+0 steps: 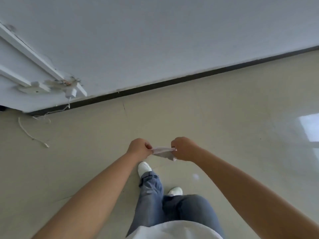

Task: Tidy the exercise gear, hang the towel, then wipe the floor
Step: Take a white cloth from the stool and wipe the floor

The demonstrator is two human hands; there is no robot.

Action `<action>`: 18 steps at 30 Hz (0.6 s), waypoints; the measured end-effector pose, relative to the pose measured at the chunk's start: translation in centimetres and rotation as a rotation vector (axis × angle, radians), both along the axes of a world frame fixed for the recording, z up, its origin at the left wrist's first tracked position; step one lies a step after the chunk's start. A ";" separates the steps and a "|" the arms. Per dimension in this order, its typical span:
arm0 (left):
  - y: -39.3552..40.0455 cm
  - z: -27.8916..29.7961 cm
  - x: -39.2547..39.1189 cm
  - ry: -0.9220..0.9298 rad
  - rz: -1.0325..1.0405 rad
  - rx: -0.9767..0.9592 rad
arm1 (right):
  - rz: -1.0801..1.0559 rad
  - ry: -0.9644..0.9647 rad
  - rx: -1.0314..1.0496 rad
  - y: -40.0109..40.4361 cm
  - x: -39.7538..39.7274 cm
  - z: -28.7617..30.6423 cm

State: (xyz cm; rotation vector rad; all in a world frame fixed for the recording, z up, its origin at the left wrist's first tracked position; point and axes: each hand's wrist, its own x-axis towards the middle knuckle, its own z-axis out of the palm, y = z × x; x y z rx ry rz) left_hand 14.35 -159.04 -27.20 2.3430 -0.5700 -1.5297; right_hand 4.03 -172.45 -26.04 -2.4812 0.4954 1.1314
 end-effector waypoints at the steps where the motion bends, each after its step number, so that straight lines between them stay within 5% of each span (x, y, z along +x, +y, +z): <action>1: -0.8 -1.5 0.3 0.000 0.028 0.004 | 0.002 -0.005 0.002 -0.9 0.5 -1.5; 12: -7.1 -26.2 4.8 -0.252 0.144 -0.025 | 0.118 -0.181 -0.008 -8.1 7.4 -27.0; 18: -8.0 -40.2 10.6 -0.645 0.117 -0.205 | 0.124 -0.689 -0.099 -9.8 12.8 -42.1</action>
